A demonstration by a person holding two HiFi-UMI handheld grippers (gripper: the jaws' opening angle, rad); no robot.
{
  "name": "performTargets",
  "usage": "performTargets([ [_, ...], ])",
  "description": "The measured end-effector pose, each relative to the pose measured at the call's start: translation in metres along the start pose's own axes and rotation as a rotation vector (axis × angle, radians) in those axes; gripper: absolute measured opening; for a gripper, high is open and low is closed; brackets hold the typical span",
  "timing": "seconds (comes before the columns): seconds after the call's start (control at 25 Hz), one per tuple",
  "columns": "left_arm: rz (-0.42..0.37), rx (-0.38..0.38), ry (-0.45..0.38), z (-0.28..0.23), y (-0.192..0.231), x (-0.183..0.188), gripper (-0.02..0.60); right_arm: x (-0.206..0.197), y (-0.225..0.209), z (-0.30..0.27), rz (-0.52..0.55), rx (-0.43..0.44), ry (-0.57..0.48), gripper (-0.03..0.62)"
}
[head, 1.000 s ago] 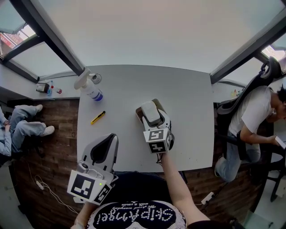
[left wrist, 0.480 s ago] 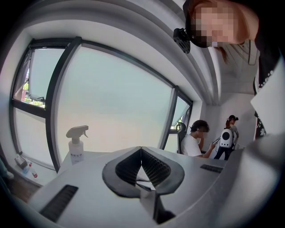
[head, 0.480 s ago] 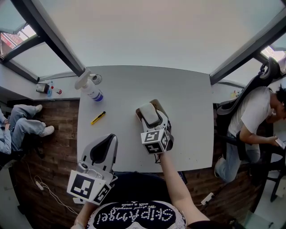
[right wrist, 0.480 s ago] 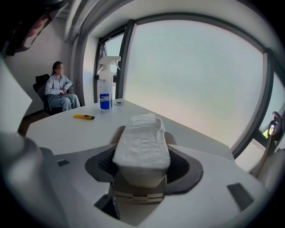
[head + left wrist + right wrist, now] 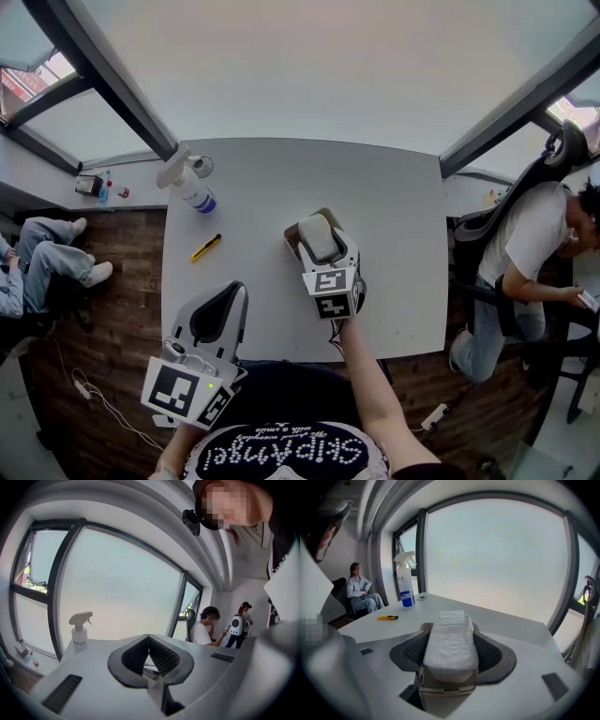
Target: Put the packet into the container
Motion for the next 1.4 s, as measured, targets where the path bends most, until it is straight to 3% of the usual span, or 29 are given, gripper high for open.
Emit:
performTargets([
  [0.36, 0.001, -0.009, -0.001, 0.0, -0.002, 0.001, 0.008, 0.013, -0.003, 0.008, -0.002, -0.013, -0.029, 0.281],
  [1.04, -0.007, -0.032, -0.018, 0.005, -0.005, 0.005, 0.008, 0.048, -0.012, 0.04, -0.059, -0.065, -0.179, 0.278],
  [1.24, -0.011, -0.047, -0.023, 0.007, -0.006, 0.005, 0.008, 0.066, -0.014, 0.059, -0.065, -0.129, -0.273, 0.099],
  [1.4, -0.015, -0.063, -0.028, 0.008, -0.008, 0.005, 0.008, 0.076, -0.016, 0.071, -0.061, -0.152, -0.304, 0.087],
])
Point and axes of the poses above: the fingertips, and each gripper's own axes: z backward along the fingers, y to its left, x out of its top, the point moved 7 cm from there along z, backward along the fingers, and after that the axes turned 3 degrees about x, right-handed, at the moved point
